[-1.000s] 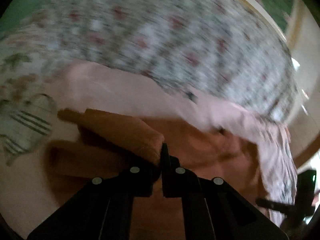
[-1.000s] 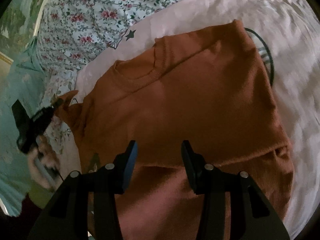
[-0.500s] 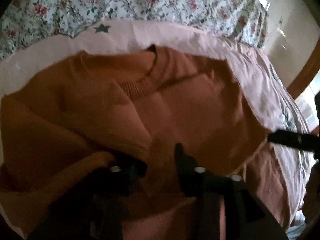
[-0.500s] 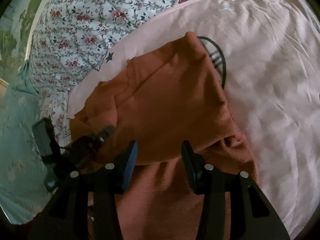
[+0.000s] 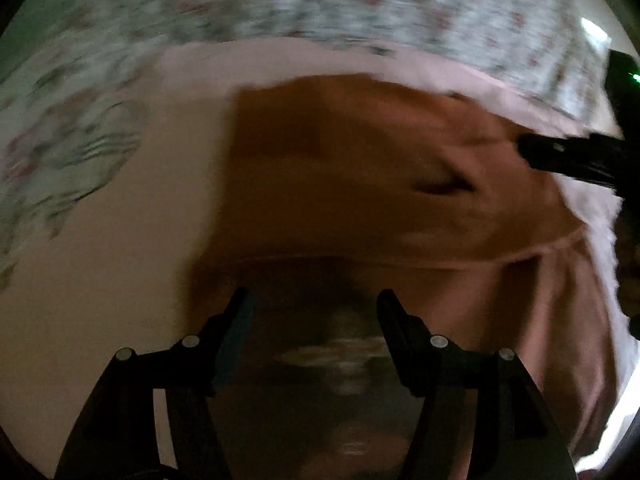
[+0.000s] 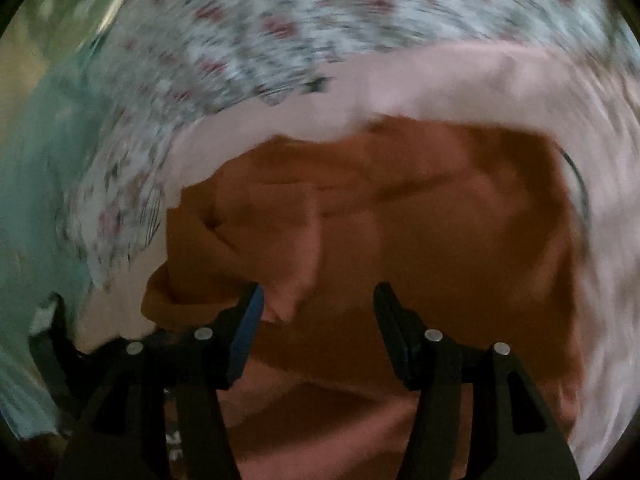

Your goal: Fold small clothes

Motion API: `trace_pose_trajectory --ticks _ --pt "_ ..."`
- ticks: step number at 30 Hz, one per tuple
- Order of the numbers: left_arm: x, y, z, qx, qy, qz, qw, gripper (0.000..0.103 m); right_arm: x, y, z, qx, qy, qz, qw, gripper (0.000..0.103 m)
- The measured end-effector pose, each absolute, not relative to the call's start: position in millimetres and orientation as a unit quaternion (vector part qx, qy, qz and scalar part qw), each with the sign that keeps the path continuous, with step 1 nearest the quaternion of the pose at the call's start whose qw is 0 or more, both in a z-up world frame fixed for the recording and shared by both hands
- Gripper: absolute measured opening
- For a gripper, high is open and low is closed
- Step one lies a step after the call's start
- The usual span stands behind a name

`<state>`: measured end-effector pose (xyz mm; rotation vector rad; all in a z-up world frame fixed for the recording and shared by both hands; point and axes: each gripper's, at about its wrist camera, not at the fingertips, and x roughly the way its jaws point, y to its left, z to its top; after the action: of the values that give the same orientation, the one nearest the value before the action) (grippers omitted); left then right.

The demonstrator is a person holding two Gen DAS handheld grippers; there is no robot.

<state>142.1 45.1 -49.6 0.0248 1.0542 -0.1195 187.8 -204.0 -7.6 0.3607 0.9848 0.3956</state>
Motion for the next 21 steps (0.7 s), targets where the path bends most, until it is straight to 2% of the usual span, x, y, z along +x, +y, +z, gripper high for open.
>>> trace_pose_trajectory --ticks 6,8,10,11,13,17,21 --pt "170 95 -70 -0.012 0.519 0.019 0.855 0.063 224 -126 -27 0.005 0.497 0.211 0.841 0.058" --pt "177 97 -74 -0.014 0.521 0.023 0.853 0.063 232 -115 -43 -0.039 0.511 0.183 0.839 0.052" --pt "184 95 -79 -0.014 0.525 0.032 0.85 0.063 236 -120 -49 -0.02 0.521 0.177 0.835 0.019" --pt "187 95 -80 -0.017 0.526 0.033 0.849 0.062 236 -129 -48 0.001 0.519 0.165 0.839 0.013" --pt "188 96 -80 -0.026 0.523 0.035 0.851 0.06 228 -152 -35 0.051 0.499 0.154 0.851 0.009" --pt "187 98 -79 -0.035 0.522 0.043 0.851 0.055 198 -224 -12 0.177 0.448 0.11 0.869 0.009" --pt "182 97 -79 -0.043 0.521 0.041 0.851 0.054 176 -280 -27 0.255 0.447 0.05 0.856 0.008"
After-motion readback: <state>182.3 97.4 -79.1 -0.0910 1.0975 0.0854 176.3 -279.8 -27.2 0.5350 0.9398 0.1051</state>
